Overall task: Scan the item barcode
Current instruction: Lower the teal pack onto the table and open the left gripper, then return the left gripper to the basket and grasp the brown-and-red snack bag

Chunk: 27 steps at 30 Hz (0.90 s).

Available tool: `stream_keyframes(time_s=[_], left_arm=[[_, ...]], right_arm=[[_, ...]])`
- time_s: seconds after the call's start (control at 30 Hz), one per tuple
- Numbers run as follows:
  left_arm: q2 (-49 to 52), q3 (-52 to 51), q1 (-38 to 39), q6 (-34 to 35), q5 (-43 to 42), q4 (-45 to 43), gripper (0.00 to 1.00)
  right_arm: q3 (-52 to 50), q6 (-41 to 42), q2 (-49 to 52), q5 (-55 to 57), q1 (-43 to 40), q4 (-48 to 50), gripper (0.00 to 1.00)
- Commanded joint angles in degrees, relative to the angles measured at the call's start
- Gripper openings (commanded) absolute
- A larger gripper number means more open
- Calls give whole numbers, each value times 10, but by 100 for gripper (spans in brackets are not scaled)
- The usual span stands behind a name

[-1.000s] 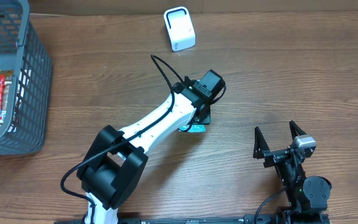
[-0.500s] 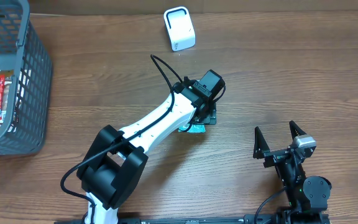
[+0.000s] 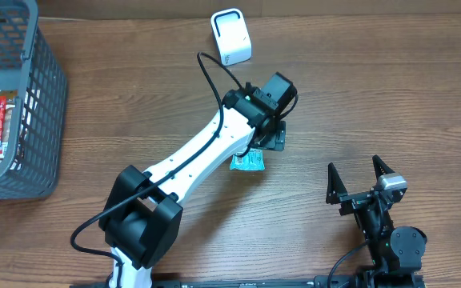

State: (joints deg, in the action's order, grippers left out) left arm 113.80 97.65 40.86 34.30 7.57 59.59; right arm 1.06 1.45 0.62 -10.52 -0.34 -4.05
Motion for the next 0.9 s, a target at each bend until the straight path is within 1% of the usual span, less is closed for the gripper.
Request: stream_keyframes(time_s=[0.0, 0.1, 0.23, 0.43, 0.57, 0.63, 0.73, 0.87], left_arm=[[-4, 59, -16, -36, 6, 20, 100], [-4, 108, -37, -60, 11, 50, 100], [-5, 199, -79, -92, 56, 113, 100], [-5, 378, -172, -156, 187, 210, 100], [-5, 479, -242, -182, 256, 248, 100], [-5, 521, -285, -208, 260, 259, 100], [-5, 553, -343, -251, 251, 261, 100], [-5, 559, -420, -253, 233, 258, 100]], right_arm=[[-6, -4, -4, -1, -2, 3, 100], [-6, -4, -4, -1, -2, 3, 100], [-6, -4, -4, -1, -2, 3, 100], [-6, -4, -4, -1, -2, 3, 100], [-6, -4, -4, -1, -2, 3, 100], [-6, -4, -4, -1, -2, 3, 100], [-6, -4, -4, -1, -2, 3, 100], [-6, -4, -4, -1, -2, 3, 100]])
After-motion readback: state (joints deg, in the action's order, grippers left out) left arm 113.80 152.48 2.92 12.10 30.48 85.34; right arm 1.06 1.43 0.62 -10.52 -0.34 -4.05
